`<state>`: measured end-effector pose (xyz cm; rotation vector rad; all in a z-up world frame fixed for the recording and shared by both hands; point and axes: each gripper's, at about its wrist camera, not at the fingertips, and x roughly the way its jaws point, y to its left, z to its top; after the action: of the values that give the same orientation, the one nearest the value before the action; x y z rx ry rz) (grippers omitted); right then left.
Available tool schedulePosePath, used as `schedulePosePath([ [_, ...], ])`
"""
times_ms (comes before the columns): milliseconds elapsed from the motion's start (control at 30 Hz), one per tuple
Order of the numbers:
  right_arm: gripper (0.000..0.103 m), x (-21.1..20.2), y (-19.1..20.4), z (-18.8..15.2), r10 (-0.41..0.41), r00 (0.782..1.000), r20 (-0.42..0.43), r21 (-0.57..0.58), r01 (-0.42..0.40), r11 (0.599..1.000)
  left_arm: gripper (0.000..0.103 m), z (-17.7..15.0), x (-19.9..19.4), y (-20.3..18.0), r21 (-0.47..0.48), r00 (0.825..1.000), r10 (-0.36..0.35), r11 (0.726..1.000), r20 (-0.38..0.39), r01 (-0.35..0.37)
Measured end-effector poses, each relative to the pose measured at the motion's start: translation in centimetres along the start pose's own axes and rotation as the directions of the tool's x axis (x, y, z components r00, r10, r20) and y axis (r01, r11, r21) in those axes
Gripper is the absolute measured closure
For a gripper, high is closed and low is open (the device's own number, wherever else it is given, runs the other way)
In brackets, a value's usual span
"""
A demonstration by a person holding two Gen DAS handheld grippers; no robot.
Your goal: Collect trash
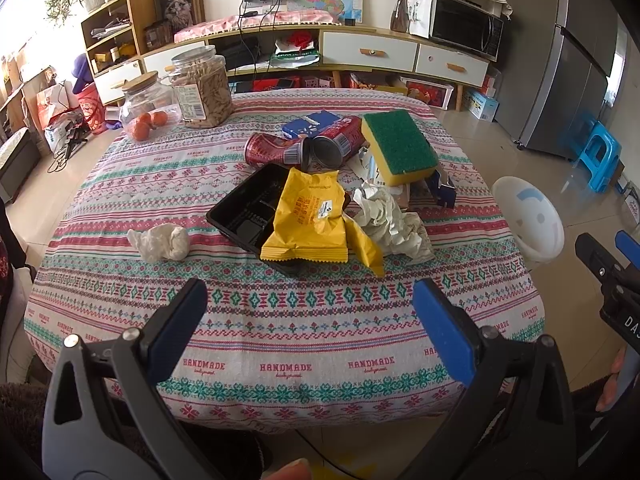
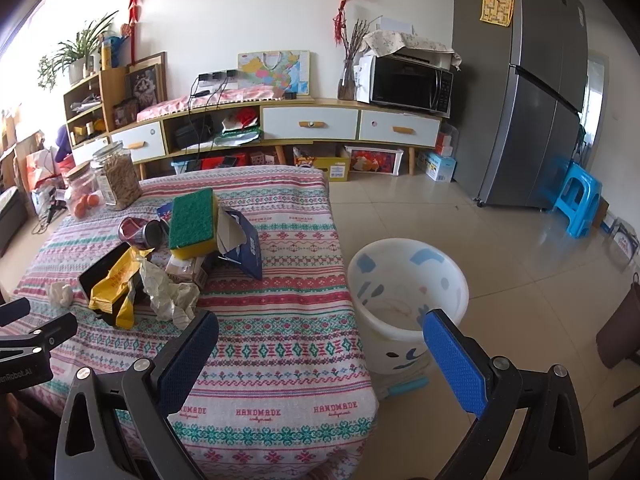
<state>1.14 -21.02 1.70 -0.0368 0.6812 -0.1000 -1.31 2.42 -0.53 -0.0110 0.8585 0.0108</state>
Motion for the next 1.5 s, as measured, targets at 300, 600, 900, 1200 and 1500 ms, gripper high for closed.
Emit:
schedulePosePath([
  [300, 0.0, 0.1, 0.2, 0.0, -0.001, 1.0, -0.001, -0.001, 0.001, 1.0, 0.001, 0.0, 0.0, 0.0, -0.001, 1.0, 0.0, 1.0, 0.001, 0.0],
  [600, 0.0, 0.2, 0.7, -0.1, 0.003, 1.0, -0.001, -0.022, -0.003, 1.0, 0.001, -0.2, 0.0, 0.5, -0.008, 1.0, -0.001, 1.0, 0.003, 0.001],
  [900, 0.0, 0.2, 0.8, 0.2, 0.012, 1.0, -0.007, -0.027, -0.013, 1.0, 0.001, -0.2, -0.3, 1.3, -0.012, 1.0, 0.009, 1.0, 0.01, -0.009],
  [1200, 0.0, -0.4, 1.3, 0.6, 0.029, 0.999, -0.019, -0.058, -0.03, 0.998, 0.001, 0.0, -0.7, 2.2, -0.015, 0.999, 0.025, 1.0, 0.022, -0.025],
  [1500, 0.0, -1.1, 1.3, 2.6, 0.068, 0.997, -0.035, -0.099, -0.071, 0.993, 0.001, 0.6, -0.4, 2.7, -0.003, 1.0, 0.017, 1.0, -0.011, -0.017],
])
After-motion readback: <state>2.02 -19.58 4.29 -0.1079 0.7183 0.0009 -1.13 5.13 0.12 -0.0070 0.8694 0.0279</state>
